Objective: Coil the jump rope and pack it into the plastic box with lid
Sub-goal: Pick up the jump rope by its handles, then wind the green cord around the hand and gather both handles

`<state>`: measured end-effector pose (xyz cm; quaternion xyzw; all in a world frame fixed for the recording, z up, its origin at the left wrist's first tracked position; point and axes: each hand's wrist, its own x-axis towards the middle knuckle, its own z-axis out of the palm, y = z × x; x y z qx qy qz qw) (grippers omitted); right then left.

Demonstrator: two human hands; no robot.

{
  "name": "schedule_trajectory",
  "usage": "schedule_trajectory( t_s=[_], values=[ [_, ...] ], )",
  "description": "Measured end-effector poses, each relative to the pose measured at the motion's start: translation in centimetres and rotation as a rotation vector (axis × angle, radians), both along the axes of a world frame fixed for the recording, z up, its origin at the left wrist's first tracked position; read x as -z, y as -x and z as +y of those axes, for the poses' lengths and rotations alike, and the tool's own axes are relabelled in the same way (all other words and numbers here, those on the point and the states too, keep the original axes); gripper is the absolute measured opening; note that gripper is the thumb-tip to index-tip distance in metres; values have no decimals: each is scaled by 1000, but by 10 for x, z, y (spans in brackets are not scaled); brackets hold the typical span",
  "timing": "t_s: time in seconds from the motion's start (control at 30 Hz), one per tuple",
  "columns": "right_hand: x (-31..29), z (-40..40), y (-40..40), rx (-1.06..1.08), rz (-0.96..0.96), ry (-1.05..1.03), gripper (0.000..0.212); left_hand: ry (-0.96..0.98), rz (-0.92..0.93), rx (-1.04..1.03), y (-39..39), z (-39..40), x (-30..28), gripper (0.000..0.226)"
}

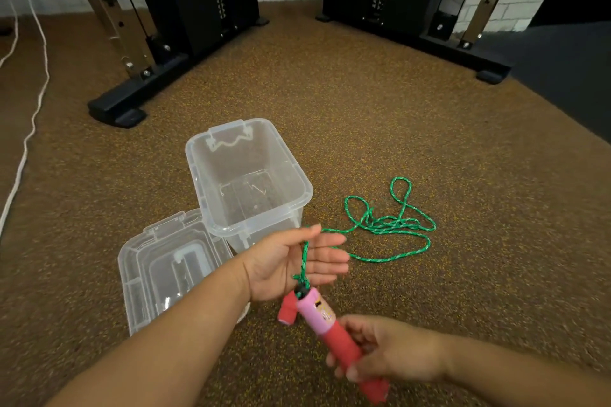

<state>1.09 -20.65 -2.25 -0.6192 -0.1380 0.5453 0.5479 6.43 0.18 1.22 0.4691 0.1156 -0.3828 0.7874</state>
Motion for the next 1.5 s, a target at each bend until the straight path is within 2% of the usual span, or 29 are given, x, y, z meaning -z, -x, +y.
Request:
schedule_trajectory(
  t_s=[0.17, 0.33, 0.43, 0.57, 0.63, 0.77, 0.87, 0.97, 1.07, 1.2, 1.27, 1.33, 1.43, 1.5],
  values=[
    [5, 9, -1, -27, -93, 65, 40, -42, -42, -83, -2, 3, -4, 36],
    [15, 20, 2, -97, -446, 245, 33, -20, -74, -111, -2, 2, -12, 40],
    [7, 31, 0, -132, -601, 265, 29, 17, -49, -135, -3, -1, -18, 48],
    [-2, 40, -7, -189, -775, 238, 42, 43, -51, -157, -5, -1, -26, 46],
    [-3, 41, -7, -194, -734, 198, 44, 54, -56, -143, -4, 0, -30, 41],
    [-1, 39, -1, -82, -478, 83, 41, 45, -47, -63, 1, 2, -31, 37],
    [3, 34, 1, -75, -437, 88, 39, 34, -44, -82, 1, 1, -30, 35],
    [13, 30, 1, -147, -540, 154, 39, 47, -28, -107, -2, 2, -29, 40],
    [19, 29, 0, -144, -530, 175, 45, 69, -10, -91, -3, 2, -30, 45],
    [16, 19, -19, -62, -545, 215, 92, 97, -16, -48, -2, 1, -32, 42],
    [7, 15, -37, 118, -598, 140, 89, 97, -22, -9, -1, 2, -31, 39],
    [-6, 16, -57, 273, -805, 107, 80, 93, -13, 42, 2, 1, -29, 39],
    [-28, 30, -73, 254, -1056, 38, 76, 88, -13, 100, 5, -1, -28, 40],
    [-32, 39, -73, 193, -1034, -38, 65, 98, -24, 106, 5, -1, -29, 41]
  ],
)
